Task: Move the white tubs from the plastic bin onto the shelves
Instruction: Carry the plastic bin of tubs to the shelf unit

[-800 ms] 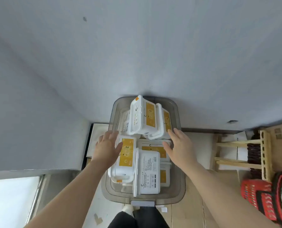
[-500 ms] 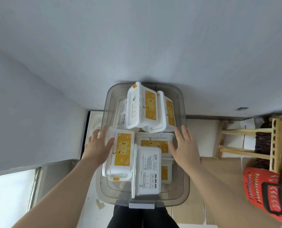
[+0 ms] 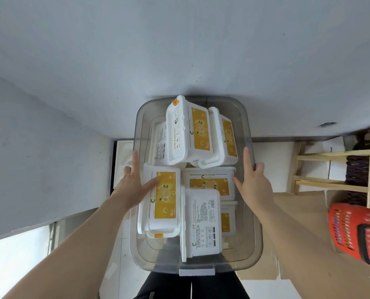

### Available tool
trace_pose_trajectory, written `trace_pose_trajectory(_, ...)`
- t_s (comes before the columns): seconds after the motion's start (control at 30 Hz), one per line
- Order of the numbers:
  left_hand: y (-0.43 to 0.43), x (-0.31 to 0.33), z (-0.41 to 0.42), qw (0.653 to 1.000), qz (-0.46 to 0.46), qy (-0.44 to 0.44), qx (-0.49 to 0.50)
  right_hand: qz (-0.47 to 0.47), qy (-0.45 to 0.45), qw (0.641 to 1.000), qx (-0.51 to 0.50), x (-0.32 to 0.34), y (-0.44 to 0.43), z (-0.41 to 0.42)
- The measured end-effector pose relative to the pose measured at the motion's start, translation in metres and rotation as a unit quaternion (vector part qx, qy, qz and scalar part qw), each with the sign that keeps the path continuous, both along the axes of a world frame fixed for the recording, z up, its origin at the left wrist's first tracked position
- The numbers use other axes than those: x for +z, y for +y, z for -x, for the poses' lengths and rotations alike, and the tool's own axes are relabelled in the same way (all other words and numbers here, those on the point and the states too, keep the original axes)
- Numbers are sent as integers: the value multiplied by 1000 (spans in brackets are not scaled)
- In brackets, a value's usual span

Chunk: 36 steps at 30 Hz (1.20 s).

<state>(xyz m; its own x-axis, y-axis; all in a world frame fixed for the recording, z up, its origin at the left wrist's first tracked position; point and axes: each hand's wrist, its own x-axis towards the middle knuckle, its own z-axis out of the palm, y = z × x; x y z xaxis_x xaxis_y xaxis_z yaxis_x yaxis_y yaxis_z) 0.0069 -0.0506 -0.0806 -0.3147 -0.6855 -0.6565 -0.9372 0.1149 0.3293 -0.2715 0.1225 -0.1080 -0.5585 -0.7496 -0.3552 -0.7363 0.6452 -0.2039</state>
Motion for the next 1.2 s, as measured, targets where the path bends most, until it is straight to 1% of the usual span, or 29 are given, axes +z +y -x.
trace_pose_trajectory(0.2,-8,1,4,1000,-17,2,3,-19,-17,1000,-5,8,-4,4)
trace_pose_trajectory(0.3,-12,1,2,1000,-9,0,-6,-31,-10,999,-4,15,-5,6)
trace_pose_trajectory(0.43,-16,1,0,999,-25,26,10,-33,2,999,-18,19,-1,6)
trace_pose_trajectory(0.5,-16,8,4,1000,-22,21,5,-31,4,999,-28,22,5,5)
trace_pose_trajectory(0.63,-11,19,12,999,3,11,-36,-16,4,999,-48,35,25,3)
trace_pose_trajectory(0.87,15,48,38,993,-5,52,-106,8,-3,992,-128,62,91,-4)
trace_pose_trajectory(1.0,39,70,65,981,-1,89,-175,37,-17,978,-202,82,146,-10)
trace_pose_trajectory(1.2,97,99,118,954,-7,110,-280,67,21,953,-294,109,240,-23)
